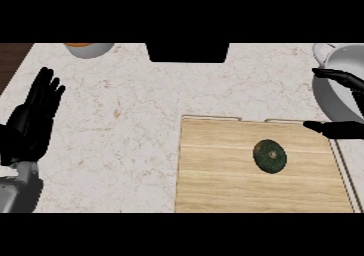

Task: Pick the squash from the tray and place it in the pot

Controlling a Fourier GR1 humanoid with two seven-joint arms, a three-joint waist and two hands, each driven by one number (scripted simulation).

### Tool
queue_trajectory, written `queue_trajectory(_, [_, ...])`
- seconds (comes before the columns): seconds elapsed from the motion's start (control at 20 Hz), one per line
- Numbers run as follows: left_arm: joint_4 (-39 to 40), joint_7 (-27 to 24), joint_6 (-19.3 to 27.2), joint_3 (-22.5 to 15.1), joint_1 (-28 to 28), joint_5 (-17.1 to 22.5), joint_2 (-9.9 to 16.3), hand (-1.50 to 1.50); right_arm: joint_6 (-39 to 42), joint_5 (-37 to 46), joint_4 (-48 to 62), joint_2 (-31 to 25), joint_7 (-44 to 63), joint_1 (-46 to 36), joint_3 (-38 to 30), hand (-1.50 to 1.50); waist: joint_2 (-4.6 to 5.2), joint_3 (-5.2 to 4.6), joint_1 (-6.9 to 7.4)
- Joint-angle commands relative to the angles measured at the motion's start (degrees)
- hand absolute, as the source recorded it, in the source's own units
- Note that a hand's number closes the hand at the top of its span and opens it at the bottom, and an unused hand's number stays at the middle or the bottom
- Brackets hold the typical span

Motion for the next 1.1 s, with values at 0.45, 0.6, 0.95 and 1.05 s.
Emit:
queue_trajectory(0.45, [-0.2, 2.8, 0.0, 1.8, -1.7, -0.9, 0.1, 0.00, 18.1, 8.9, -14.3, -11.5, 15.8, -5.0, 11.0, -1.50, -0.85, -0.23, -1.15])
queue_trajectory(0.6, [-0.4, 2.1, 1.0, 0.4, 0.3, -2.0, -1.7, 0.00, 22.7, 11.4, -17.8, -14.5, 21.2, -6.9, 13.8, -1.50, -0.84, -0.22, -1.07])
queue_trajectory(0.95, [1.7, 1.8, -3.5, 5.3, -0.7, 1.2, 1.5, 0.00, 27.9, 16.3, -26.9, -9.7, 36.8, -6.5, 21.7, -1.50, -0.52, -0.16, -1.05])
queue_trajectory(1.05, [0.4, 2.6, -0.7, 3.1, -2.2, -1.7, -0.6, 0.00, 31.5, 13.6, -29.8, -6.3, 45.5, -8.7, 21.5, -1.50, -0.57, -0.14, -1.07])
